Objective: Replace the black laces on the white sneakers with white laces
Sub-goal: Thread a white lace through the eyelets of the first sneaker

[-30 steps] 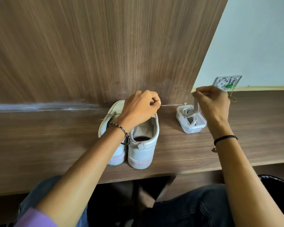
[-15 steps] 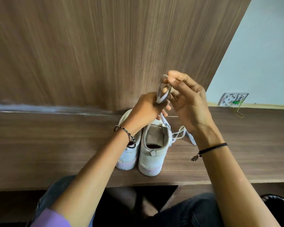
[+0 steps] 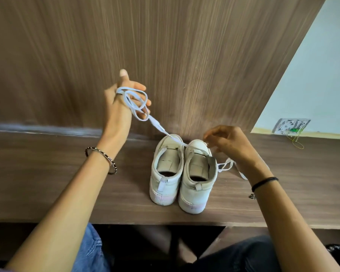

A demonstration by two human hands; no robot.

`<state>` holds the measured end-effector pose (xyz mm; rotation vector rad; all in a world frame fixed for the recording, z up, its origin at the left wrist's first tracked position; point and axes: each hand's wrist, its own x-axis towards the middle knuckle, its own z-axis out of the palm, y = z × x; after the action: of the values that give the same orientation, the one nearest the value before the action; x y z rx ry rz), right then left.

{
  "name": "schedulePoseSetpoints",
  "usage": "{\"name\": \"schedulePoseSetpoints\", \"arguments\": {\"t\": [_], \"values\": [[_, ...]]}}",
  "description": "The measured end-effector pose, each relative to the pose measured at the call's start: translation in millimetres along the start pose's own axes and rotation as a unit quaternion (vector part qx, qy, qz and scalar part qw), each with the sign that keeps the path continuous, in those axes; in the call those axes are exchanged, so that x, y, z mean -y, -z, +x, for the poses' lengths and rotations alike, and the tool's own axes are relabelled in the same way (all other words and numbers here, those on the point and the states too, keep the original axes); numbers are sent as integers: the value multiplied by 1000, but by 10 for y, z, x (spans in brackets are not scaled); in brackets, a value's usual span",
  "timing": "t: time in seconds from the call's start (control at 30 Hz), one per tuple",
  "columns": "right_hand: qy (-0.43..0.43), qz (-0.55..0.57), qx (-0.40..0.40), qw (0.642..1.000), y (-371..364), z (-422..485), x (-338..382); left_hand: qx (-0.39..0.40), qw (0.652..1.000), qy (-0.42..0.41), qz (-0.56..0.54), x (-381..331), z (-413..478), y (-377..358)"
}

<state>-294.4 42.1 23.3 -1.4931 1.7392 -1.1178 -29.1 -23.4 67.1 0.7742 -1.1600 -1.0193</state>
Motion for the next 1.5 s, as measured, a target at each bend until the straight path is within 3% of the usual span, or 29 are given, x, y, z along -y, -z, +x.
{"name": "schedulePoseSetpoints", "arguments": {"t": [0.1,0.2,0.33,0.47,0.53,0.67,0.73,0.77,0.9,1.0,1.13,1.27,1.37,1.5], "values": [[13,-121,4,993,12,-15,-82,-29,997,-12,72,38,-34,50],[-4,-209,3,978,33,-64,-85,37,975,28,217,97,-132,0],[-24,-257,-2,966,99,-69,-114,196,858,-15,474,223,-303,-140],[-30,-300,141,943,100,-34,-226,322,767,-30,553,364,-399,-315],[-10,-324,156,933,102,-29,-274,360,737,-12,572,409,-415,-365],[14,-330,83,940,177,-52,-315,340,719,-43,605,430,-409,-430],[3,-328,35,944,273,-34,-376,316,740,-58,592,423,-432,-474],[-6,-315,7,949,330,-24,-404,299,768,-58,564,424,-437,-492],[-20,-248,-75,966,527,-55,-520,240,921,-40,303,331,-428,-563],[-22,-225,-79,971,575,-66,-610,191,968,-31,159,160,-434,-603],[-19,-290,2,957,481,-41,-648,155,987,19,38,15,-431,-651],[20,-392,37,919,263,-35,-660,97,986,104,-88,-35,-384,-642],[-5,-388,-36,921,216,-2,-600,58,986,128,-87,-43,-355,-595],[83,-261,-166,947,235,-15,-433,47,992,117,-12,4,-370,-574]]}}
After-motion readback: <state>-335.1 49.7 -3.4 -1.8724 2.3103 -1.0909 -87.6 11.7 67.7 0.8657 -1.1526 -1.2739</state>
